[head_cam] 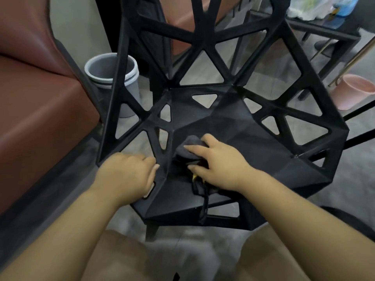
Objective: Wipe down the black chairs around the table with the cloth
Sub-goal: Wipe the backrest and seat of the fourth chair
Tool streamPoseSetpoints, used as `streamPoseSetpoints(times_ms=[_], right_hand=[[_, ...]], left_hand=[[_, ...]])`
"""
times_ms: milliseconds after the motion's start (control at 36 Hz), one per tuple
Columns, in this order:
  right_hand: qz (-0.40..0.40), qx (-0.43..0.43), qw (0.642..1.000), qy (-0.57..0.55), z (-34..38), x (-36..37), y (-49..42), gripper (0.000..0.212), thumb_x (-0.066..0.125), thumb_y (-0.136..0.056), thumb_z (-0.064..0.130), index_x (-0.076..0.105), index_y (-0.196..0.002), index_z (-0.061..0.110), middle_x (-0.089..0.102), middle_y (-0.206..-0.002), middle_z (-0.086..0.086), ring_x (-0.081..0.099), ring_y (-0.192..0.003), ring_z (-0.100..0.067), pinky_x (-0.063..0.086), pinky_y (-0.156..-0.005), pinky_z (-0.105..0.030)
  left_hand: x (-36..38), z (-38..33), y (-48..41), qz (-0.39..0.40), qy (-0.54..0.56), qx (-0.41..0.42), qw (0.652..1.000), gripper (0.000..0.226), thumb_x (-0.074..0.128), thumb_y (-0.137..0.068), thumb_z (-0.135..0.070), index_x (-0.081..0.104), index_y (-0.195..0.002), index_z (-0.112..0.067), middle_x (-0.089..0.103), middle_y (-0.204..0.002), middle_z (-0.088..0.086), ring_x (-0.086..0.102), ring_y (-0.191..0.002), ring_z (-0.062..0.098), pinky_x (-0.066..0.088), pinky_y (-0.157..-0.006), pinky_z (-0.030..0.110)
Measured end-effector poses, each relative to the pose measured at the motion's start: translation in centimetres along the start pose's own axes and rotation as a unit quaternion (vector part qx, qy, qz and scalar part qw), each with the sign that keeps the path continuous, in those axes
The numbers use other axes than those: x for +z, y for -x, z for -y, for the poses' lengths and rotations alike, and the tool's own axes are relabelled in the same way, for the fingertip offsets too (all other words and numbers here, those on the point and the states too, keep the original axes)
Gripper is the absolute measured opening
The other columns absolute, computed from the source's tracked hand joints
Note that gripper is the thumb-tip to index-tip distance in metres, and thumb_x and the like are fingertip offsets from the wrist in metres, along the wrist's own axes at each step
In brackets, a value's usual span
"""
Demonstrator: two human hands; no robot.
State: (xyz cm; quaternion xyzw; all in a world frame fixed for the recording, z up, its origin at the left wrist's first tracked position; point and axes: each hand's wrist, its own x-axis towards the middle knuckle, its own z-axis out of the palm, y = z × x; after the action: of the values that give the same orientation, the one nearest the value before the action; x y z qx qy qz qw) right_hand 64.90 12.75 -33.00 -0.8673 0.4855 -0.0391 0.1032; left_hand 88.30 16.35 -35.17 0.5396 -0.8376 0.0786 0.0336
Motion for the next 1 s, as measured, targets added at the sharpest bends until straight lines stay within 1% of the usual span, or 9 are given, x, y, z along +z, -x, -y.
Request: streamPoseSetpoints(times_ms=[83,222,306,389,611,667,750,861,1000], right_hand=[[0.017,0.024,1.0,-0.008,-3.0,-0.6,-0.7,0.054,0.056,-0.09,0.048,0.042,-0.14,0.037,0.043,-0.121,-0.001,0.053,-0.108,-0.024,0.044,-0.083,-0.032],[-0.035,0.271,0.962,0.026,-9.0,-0.8,-3.3,0.048,0.05,-0.092,0.043,0.045,-0.138,0.03,0.04,-0.13,-0.011,0.051,-0.114,-0.037,0.045,-0.089,-0.041],[-0.05,0.336,0.94,0.04,-9.0,-0.5,-4.5,0.045,0.046,-0.093,0.041,0.047,-0.134,0.026,0.036,-0.132,-0.013,0.05,-0.111,-0.039,0.044,-0.086,-0.043],[-0.05,0.291,0.955,0.016,-6.6,-0.3,-4.9,0.044,0.047,-0.092,0.046,0.048,-0.133,0.029,0.038,-0.13,-0.01,0.051,-0.113,-0.037,0.043,-0.088,-0.04],[-0.014,-0.081,0.996,-0.024,-2.9,-0.9,-2.1,0.052,0.057,-0.088,0.045,0.049,-0.137,0.029,0.045,-0.11,-0.004,0.056,-0.086,-0.026,0.049,-0.068,-0.035],[-0.005,-0.067,0.997,-0.032,-4.4,-1.0,-2.5,0.051,0.057,-0.089,0.046,0.05,-0.136,0.029,0.046,-0.112,-0.004,0.057,-0.091,-0.026,0.049,-0.075,-0.036],[-0.02,0.088,0.996,-0.024,-7.0,-1.1,-4.6,0.049,0.053,-0.092,0.045,0.046,-0.139,0.032,0.044,-0.121,-0.004,0.053,-0.111,-0.029,0.044,-0.09,-0.036],[-0.05,0.27,0.961,0.016,-7.2,-0.6,-7.2,0.042,0.046,-0.094,0.044,0.048,-0.133,0.028,0.04,-0.125,-0.009,0.051,-0.112,-0.036,0.043,-0.085,-0.039],[-0.057,0.19,0.98,-0.004,-1.8,-0.2,-5.9,0.046,0.049,-0.091,0.047,0.046,-0.136,0.035,0.039,-0.124,-0.005,0.052,-0.109,-0.031,0.046,-0.087,-0.038]], left_hand=[[0.1,-0.3,-0.6,-0.012,0.003,-0.023,1.0,0.044,0.034,-0.087,-0.031,0.052,-0.052,-0.013,0.045,-0.043,0.003,0.042,-0.034,0.027,0.025,-0.043,0.024],[0.2,-1.2,-2.4,-0.022,0.017,-0.057,0.998,0.042,0.032,-0.083,-0.034,0.044,-0.046,-0.017,0.041,-0.04,0.0,0.038,-0.033,0.025,0.021,-0.044,0.023],[0.5,-1.8,-3.9,-0.028,0.029,-0.071,0.997,0.042,0.028,-0.083,-0.034,0.043,-0.047,-0.018,0.044,-0.042,-0.001,0.041,-0.034,0.025,0.023,-0.044,0.024],[0.6,-1.8,-5.8,-0.034,0.028,-0.067,0.997,0.042,0.029,-0.084,-0.034,0.044,-0.049,-0.017,0.045,-0.044,0.001,0.044,-0.037,0.027,0.029,-0.044,0.025],[1.8,-0.2,-8.9,-0.037,0.012,-0.058,0.998,0.031,0.049,-0.079,-0.026,0.054,-0.052,-0.011,0.051,-0.041,0.006,0.05,-0.035,0.03,0.028,-0.044,0.024],[2.0,0.0,-9.1,-0.038,0.013,-0.054,0.998,0.033,0.046,-0.081,-0.027,0.053,-0.053,-0.012,0.051,-0.042,0.005,0.05,-0.036,0.029,0.03,-0.044,0.025],[2.0,0.2,-9.5,-0.059,0.019,-0.047,0.997,0.035,0.042,-0.083,-0.028,0.053,-0.053,-0.013,0.051,-0.043,0.004,0.049,-0.038,0.029,0.031,-0.045,0.025],[2.0,0.5,-10.1,-0.081,0.03,-0.043,0.995,0.036,0.042,-0.084,-0.026,0.053,-0.053,-0.011,0.05,-0.043,0.005,0.046,-0.037,0.029,0.03,-0.046,0.027],[1.6,0.3,-10.3,-0.088,0.029,-0.046,0.995,0.037,0.033,-0.096,-0.03,0.05,-0.066,-0.014,0.051,-0.058,0.003,0.048,-0.054,0.03,0.026,-0.053,0.031]])
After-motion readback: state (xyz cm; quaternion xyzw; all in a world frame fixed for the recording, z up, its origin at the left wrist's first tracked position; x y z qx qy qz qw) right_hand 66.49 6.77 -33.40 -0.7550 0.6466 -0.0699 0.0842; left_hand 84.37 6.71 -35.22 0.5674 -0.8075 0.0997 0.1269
